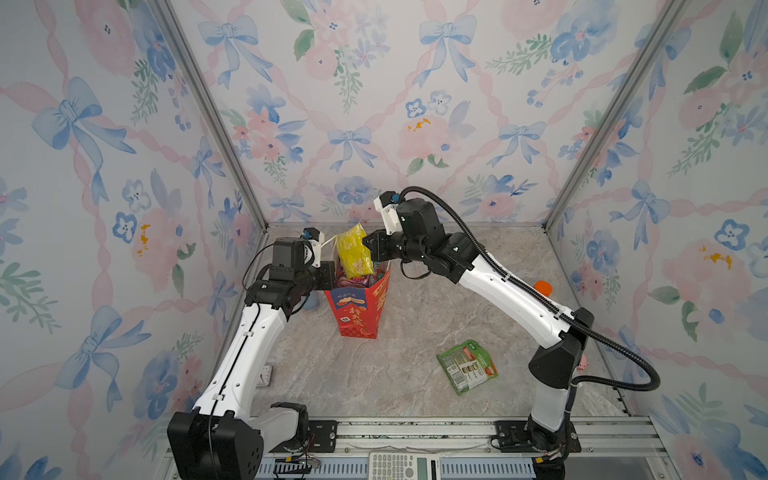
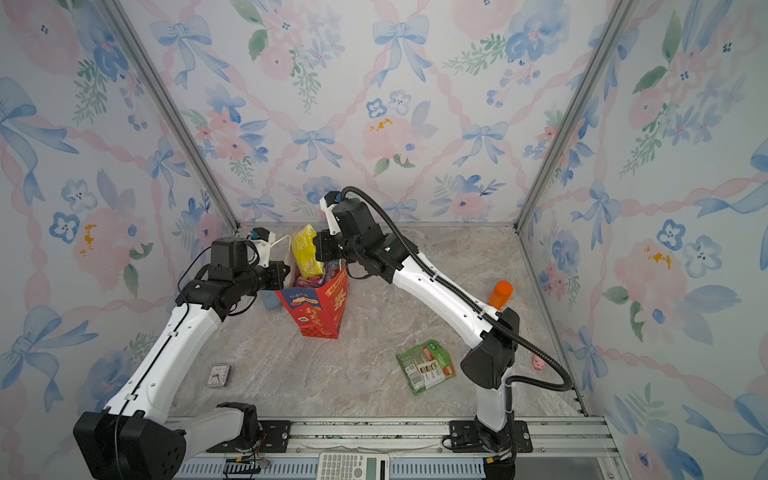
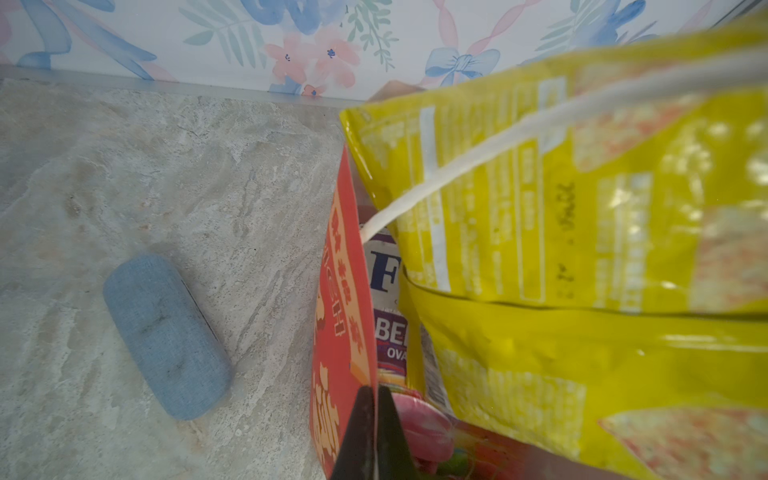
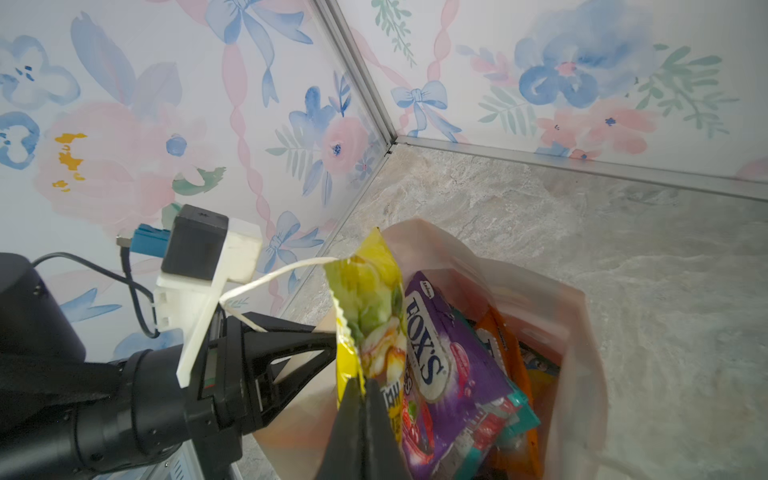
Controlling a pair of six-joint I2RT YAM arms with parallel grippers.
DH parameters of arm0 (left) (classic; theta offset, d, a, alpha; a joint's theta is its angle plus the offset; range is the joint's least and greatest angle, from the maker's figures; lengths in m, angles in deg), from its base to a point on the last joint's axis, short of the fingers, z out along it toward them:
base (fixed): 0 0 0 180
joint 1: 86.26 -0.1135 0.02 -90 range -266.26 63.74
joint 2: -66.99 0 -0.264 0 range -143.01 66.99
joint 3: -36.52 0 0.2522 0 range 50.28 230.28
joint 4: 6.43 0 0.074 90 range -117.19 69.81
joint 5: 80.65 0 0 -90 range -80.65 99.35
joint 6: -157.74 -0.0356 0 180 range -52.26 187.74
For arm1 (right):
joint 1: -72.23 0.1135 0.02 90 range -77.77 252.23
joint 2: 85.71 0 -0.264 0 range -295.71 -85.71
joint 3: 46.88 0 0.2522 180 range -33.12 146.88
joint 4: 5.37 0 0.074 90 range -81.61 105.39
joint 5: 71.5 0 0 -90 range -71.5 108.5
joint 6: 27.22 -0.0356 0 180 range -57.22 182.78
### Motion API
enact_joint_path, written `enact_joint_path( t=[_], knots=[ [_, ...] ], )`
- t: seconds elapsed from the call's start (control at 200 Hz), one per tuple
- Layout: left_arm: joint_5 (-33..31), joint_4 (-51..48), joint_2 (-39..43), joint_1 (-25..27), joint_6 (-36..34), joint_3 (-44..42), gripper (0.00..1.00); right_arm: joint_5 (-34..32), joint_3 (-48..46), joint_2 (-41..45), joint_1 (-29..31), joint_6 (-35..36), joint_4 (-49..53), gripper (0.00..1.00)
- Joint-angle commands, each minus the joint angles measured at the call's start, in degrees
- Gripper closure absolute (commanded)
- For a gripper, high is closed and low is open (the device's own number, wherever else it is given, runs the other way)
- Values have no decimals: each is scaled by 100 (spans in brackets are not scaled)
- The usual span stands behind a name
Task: Place the snacks into the paper bag
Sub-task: 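Carry the yellow chip bag with the right gripper over the paper bag, then lower the yellow chip bag into the paper bag and open the right gripper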
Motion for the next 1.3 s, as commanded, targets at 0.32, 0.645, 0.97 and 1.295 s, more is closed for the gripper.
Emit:
enact_joint_path(
  t=[0.32,0.645,0.97,1.295],
  knots=[
    [84,146,147,35,-56,57,100,-115,-291,280,-99,-317,-117,57],
    [97,144,115,32,-49,86,100,-570,-277,676,-165,126,15,34],
    [84,142,128,27,-46,81,100,-376,-130,877,-218,421,250,34],
    [70,147,133,25,-41,71,100,-572,1038,82,197,1141,1483,51]
  ],
)
